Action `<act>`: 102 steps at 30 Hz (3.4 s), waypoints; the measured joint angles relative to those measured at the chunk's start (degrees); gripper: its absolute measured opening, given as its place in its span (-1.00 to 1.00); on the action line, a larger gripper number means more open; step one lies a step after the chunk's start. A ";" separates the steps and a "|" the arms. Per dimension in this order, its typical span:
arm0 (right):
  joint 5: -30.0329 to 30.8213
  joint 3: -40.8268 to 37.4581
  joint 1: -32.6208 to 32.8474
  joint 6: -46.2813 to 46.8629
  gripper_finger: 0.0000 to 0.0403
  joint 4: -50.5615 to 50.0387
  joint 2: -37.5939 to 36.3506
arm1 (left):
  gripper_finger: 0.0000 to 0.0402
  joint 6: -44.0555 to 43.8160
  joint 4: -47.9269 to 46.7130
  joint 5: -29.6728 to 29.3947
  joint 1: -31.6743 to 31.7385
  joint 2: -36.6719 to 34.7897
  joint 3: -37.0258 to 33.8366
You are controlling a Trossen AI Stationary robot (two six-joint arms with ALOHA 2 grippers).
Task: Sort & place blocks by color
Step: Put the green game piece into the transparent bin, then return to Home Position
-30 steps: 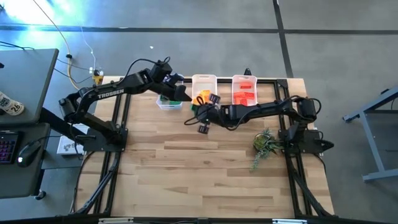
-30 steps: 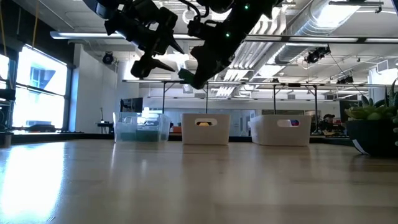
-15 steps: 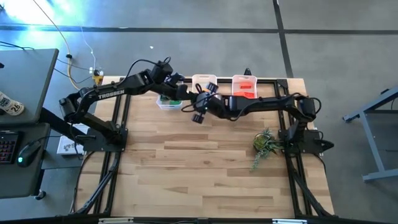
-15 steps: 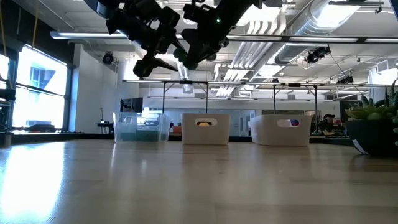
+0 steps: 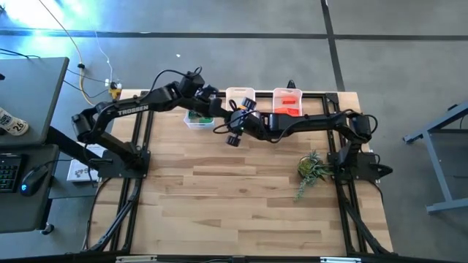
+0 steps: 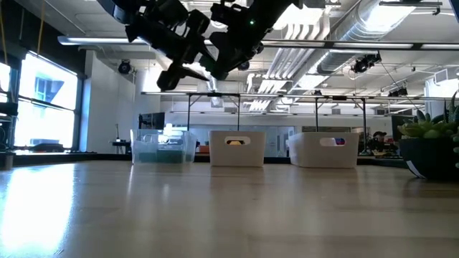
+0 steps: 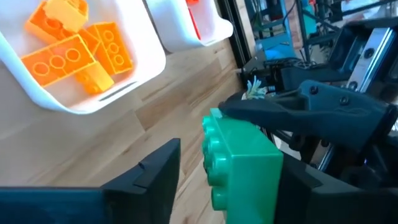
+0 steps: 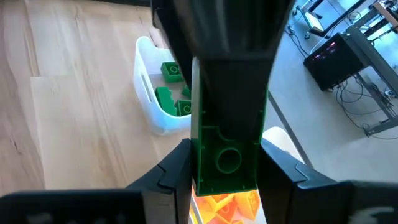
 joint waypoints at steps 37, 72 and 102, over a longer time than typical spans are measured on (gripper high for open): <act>-0.18 -0.07 -0.37 10.28 0.07 -1.91 -0.02 | -0.67 25.49 -13.11 -10.56 6.35 1.65 -0.07; 1.45 -0.02 0.39 26.77 0.07 -3.88 -0.02 | -0.10 52.29 -15.81 -24.09 14.22 1.57 0.80; -22.82 0.09 2.07 14.92 0.07 -6.01 -10.92 | -0.10 25.29 5.61 -5.99 -14.20 -16.50 -9.48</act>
